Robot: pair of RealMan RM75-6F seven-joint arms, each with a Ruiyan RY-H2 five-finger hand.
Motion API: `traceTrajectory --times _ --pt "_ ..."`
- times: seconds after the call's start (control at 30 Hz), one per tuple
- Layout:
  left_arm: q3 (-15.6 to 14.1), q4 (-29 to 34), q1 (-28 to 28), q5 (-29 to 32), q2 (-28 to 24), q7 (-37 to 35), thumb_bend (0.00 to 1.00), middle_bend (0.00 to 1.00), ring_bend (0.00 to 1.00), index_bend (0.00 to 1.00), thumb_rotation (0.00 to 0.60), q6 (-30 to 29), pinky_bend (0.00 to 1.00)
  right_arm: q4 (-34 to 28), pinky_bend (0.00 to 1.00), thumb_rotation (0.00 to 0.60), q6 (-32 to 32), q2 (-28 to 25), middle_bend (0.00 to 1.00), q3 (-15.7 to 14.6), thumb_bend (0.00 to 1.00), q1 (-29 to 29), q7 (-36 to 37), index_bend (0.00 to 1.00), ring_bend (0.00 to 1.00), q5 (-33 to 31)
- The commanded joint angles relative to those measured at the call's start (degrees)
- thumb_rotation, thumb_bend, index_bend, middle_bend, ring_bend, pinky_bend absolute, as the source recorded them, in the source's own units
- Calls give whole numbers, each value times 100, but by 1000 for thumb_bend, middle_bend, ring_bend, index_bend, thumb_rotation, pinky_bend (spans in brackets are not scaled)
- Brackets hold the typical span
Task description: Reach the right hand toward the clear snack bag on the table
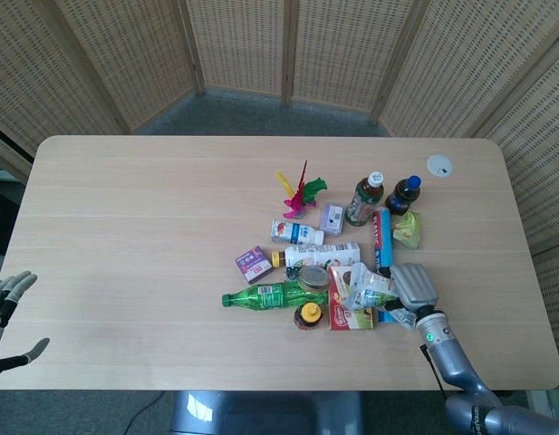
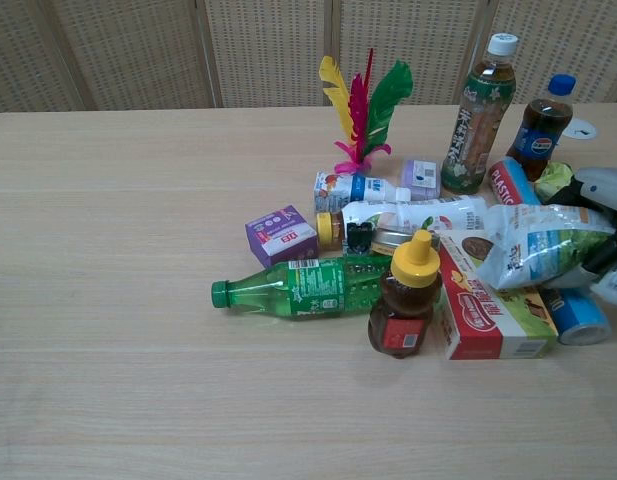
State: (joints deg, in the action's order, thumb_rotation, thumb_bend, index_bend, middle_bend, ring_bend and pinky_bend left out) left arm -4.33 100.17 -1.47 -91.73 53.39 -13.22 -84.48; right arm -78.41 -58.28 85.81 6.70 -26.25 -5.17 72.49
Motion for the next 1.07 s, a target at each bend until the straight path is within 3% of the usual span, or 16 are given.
traceTrajectory --times 0.03,0.27,0.53,0.83,1.07 --pt "3 4 -7 -18 9 0 301 0 0 50 600 -1 0 -122 639 600 -85 -125 1000 32 112 25 -27 754 948 19" --pt "-27 43 11 -92 8 11 301 0 0 50 600 -36 0 -733 640 600 -367 -668 1000 248 112 2 -117 756 948 130" --pt "-56 39 63 -150 9 -31 302 0 0 51 600 -126 0 -1482 638 600 -458 -1346 1000 746 110 -268 -283 757 945 94" --pt "-46 39 43 -119 33 -17 300 0 0 51 600 -78 0 -1880 640 600 -668 -1599 1000 1139 109 -507 -513 767 944 -28" --pt "-26 63 7 -85 47 18 301 0 0 51 600 -20 0 -2002 639 600 -745 -1663 1000 1180 111 -588 -647 770 942 -98"
